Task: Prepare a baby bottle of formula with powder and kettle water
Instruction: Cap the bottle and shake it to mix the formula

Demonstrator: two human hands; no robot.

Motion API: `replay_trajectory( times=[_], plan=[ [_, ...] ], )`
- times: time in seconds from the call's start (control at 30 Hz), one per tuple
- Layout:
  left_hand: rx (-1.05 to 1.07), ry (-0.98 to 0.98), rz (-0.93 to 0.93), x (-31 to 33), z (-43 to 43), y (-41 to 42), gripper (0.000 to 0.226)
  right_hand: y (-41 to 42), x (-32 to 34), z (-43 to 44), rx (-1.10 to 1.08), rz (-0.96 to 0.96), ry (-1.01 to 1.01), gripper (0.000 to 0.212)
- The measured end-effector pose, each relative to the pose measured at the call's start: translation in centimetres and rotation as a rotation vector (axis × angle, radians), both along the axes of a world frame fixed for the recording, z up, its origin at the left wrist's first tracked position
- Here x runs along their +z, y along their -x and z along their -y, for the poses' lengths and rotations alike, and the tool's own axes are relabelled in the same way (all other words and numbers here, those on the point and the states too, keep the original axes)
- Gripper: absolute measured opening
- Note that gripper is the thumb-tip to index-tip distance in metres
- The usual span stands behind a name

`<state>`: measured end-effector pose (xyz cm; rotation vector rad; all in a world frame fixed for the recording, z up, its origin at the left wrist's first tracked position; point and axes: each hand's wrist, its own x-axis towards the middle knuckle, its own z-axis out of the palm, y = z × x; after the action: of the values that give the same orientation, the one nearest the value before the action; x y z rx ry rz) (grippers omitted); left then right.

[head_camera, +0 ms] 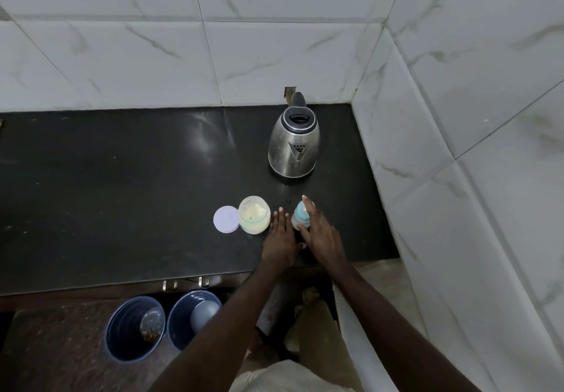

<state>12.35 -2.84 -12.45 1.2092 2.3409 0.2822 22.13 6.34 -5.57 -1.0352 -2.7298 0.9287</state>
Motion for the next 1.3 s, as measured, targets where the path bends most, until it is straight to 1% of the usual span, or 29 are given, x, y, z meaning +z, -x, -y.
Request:
replay_trajectory(
  times=[0.17, 0.3, 0.4, 0.57, 0.67, 0.8, 0.9, 0.93, 1.0, 1.07, 1.1, 1.13, 1.2, 1.23, 1.3],
  plan=[
    [0.032, 0.054, 0.002, 1.1, -0.5, -0.4, 0.1, -0.5, 0.0, -1.0, 0.008, -0.029, -0.018, 0.074],
    [0.016, 0.169, -0.016, 2.2, -1.7, -0.5, 0.105, -0.7, 0.6, -2.6, -0.07, -0.026, 0.061, 0.085],
    [0.039, 0.21, 0.008, 3.3, -2.6, -0.7, 0.113, -0.9, 1.3, -4.0, -0.088, -0.049, 0.089, 0.092],
    [-0.004, 0.322, -0.03, 4.0, -3.9, -0.7, 0.119, -1.2, 2.5, -5.8, -0.117, -0.13, 0.183, 0.096],
    [-0.009, 0.382, -0.008, 4.7, -4.8, -0.8, 0.124, -1.0, 3.3, -6.8, -0.111, -0.215, 0.237, 0.097],
    [-0.059, 0.433, -0.09, 6.8, -5.6, -1.3, 0.116, -0.3, 4.8, -8.2, -0.087, -0.298, 0.289, 0.099],
    [-0.047, 0.446, -0.083, 5.5, -6.3, -1.0, 0.115, 0.0, 6.0, -9.1, -0.049, -0.372, 0.272, 0.099],
    [-0.054, 0.456, -0.083, 4.8, -6.5, -1.0, 0.116, 0.0, 6.4, -9.4, -0.069, -0.409, 0.264, 0.099],
    [-0.031, 0.478, -0.085, 3.4, -6.7, -1.1, 0.119, 0.0, 6.8, -9.5, -0.199, -0.515, 0.29, 0.098],
    [0.028, 0.472, -0.065, 3.3, -6.5, -1.4, 0.127, -0.1, 6.9, -8.8, -0.38, -0.636, 0.374, 0.095],
    [0.029, 0.468, -0.063, 3.2, -6.4, -1.4, 0.131, -0.2, 6.8, -8.4, -0.416, -0.655, 0.412, 0.095],
    [0.024, 0.458, -0.072, 3.2, -6.3, -1.4, 0.134, -0.4, 6.4, -8.0, -0.396, -0.627, 0.437, 0.096],
    [0.003, 0.453, -0.096, 2.8, -6.3, -1.6, 0.135, -0.9, 5.5, -7.6, -0.266, -0.503, 0.45, 0.097],
    [0.01, 0.448, -0.091, 2.8, -6.3, -1.6, 0.135, -1.2, 5.4, -7.5, -0.228, -0.474, 0.45, 0.097],
    [0.052, 0.446, -0.066, 2.6, -6.3, -1.8, 0.135, -1.6, 5.9, -7.9, -0.265, -0.514, 0.474, 0.096]
  ],
)
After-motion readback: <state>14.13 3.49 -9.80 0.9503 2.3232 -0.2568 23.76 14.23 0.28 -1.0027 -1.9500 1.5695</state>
